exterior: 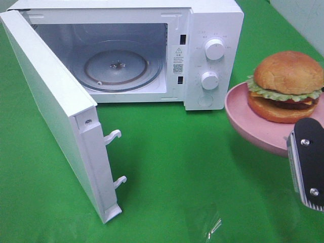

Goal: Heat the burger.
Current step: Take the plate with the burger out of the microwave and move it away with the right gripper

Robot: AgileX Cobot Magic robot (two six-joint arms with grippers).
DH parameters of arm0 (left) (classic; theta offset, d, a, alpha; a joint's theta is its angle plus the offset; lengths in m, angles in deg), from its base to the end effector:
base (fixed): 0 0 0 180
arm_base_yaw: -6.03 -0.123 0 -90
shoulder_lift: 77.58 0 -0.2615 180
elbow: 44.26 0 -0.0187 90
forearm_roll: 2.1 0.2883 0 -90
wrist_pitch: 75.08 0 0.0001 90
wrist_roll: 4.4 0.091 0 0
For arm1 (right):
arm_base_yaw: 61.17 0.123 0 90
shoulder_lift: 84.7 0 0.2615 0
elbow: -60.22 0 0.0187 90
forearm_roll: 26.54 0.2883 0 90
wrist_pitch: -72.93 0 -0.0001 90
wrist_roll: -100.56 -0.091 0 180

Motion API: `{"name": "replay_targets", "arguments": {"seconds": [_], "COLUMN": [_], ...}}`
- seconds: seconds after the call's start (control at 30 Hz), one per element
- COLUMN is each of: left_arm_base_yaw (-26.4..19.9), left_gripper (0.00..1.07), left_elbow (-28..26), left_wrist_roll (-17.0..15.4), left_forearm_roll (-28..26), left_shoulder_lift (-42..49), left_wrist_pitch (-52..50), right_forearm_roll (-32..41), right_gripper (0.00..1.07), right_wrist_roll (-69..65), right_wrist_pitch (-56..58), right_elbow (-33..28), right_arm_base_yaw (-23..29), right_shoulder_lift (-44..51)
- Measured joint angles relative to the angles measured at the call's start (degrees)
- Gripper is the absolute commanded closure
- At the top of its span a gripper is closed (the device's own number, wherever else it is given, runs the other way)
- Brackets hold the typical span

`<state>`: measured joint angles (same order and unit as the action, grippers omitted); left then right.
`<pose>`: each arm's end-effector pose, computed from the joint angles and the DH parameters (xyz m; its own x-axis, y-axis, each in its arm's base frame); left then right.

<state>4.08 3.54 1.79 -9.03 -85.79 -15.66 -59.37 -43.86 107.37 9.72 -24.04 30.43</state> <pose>0.0519 -0.0077 0.2983 -0.4230 0.0316 -0.9056 0.0797 0.9968 -0.0024 0.1816 0.1025 0.1819 0.0985 -0.9948 -0.0272 -0.7809 -0.0603 -0.6217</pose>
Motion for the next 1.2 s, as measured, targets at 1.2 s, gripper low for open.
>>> {"name": "replay_targets", "arguments": {"seconds": [1.2], "left_arm_base_yaw": [0.00], "left_gripper": [0.07], "left_elbow": [0.00], "left_wrist_roll": [0.00], "left_forearm_roll": [0.00], "left_shoulder_lift": [0.00], "left_wrist_pitch": [0.00], "right_forearm_roll": [-7.16], "right_gripper": [1.07], "right_wrist_roll": [-63.20], "right_wrist_pitch": [23.32], "right_elbow": [0.52], "right_arm_base_yaw": [0.00], "right_shoulder_lift": [-0.80]}}
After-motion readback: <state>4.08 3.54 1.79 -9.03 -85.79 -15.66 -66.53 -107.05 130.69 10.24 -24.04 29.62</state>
